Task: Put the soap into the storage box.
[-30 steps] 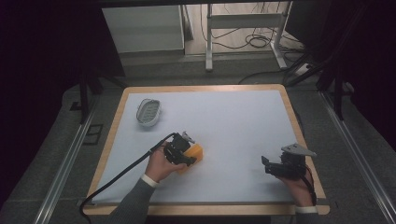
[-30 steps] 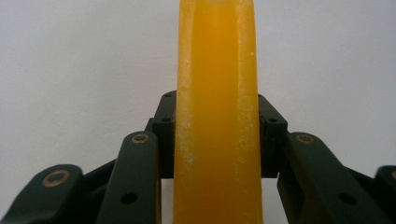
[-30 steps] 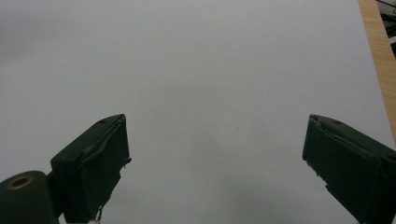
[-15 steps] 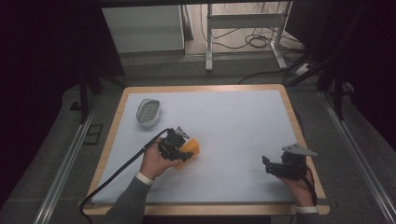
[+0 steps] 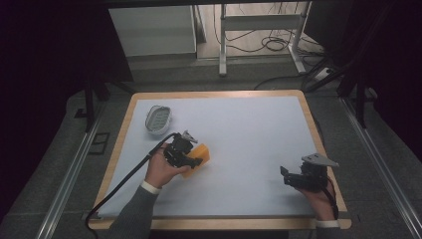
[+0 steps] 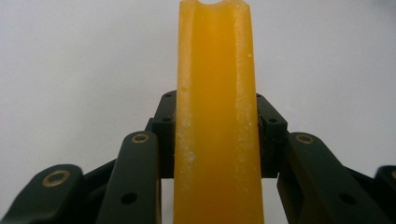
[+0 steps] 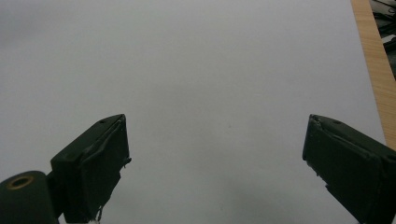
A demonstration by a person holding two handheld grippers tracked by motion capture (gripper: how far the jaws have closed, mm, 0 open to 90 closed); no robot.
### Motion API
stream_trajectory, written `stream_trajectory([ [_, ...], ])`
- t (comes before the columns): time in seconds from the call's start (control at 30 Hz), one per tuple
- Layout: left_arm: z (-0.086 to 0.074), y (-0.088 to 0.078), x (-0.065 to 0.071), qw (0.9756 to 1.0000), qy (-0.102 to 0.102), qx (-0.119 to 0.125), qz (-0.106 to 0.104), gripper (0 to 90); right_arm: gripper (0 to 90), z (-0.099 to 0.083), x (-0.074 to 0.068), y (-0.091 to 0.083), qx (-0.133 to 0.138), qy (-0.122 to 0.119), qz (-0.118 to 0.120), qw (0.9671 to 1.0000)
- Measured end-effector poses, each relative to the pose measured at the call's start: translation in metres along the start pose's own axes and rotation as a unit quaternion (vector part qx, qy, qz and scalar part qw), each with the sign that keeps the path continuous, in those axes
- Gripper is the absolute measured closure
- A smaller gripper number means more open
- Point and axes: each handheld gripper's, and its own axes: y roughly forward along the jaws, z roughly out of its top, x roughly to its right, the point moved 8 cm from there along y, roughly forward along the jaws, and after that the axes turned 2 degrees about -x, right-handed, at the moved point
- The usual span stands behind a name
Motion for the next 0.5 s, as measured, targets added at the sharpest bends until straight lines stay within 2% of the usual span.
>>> stream_trajectory([
  [0.13, 0.000, -0.001, -0.002, 1.0000, -0.001, 0.000, -0.001, 61.0, 7.2, 0.000, 0.001, 0.000, 0.000, 0.000, -0.001, 1.0000],
  [0.27, 0.003, -0.005, -0.007, 0.9999, -0.004, 0.011, 0.009, 61.0, 7.2, 0.000, 0.001, 0.000, 0.000, 0.000, -0.001, 1.0000],
  [0.5, 0.004, -0.012, -0.017, 0.9997, -0.012, 0.014, 0.014, 61.0, 7.2, 0.000, 0.003, 0.000, 0.000, 0.003, -0.003, 1.0000],
])
